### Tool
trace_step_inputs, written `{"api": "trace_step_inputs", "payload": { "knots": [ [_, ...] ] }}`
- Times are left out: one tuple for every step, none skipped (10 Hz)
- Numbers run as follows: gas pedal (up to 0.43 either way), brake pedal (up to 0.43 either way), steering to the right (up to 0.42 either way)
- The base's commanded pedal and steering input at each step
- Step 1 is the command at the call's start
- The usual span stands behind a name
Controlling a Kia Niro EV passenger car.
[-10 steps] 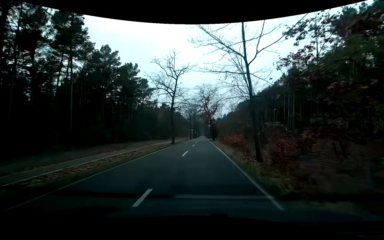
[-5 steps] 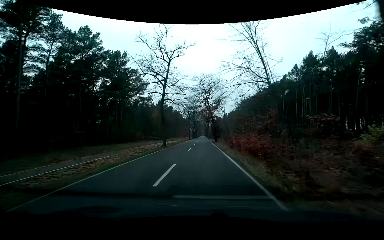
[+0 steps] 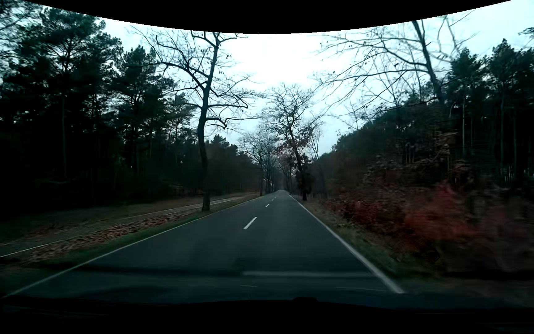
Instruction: Follow the waypoints while adhering to traffic rules and regulations
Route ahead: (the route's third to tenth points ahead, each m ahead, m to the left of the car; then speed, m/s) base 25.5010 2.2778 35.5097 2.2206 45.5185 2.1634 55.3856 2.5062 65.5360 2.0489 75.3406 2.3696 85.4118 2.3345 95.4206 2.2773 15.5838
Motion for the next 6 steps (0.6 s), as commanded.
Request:
{"api": "trace_step_inputs", "payload": {
  "knots": [
    [0.157, 0.000, 0.001],
    [0.157, 0.000, 0.000],
    [0.157, 0.000, 0.001],
    [0.157, 0.000, 0.000],
    [0.157, 0.000, 0.001],
    [0.157, 0.000, 0.001]
  ]
}}
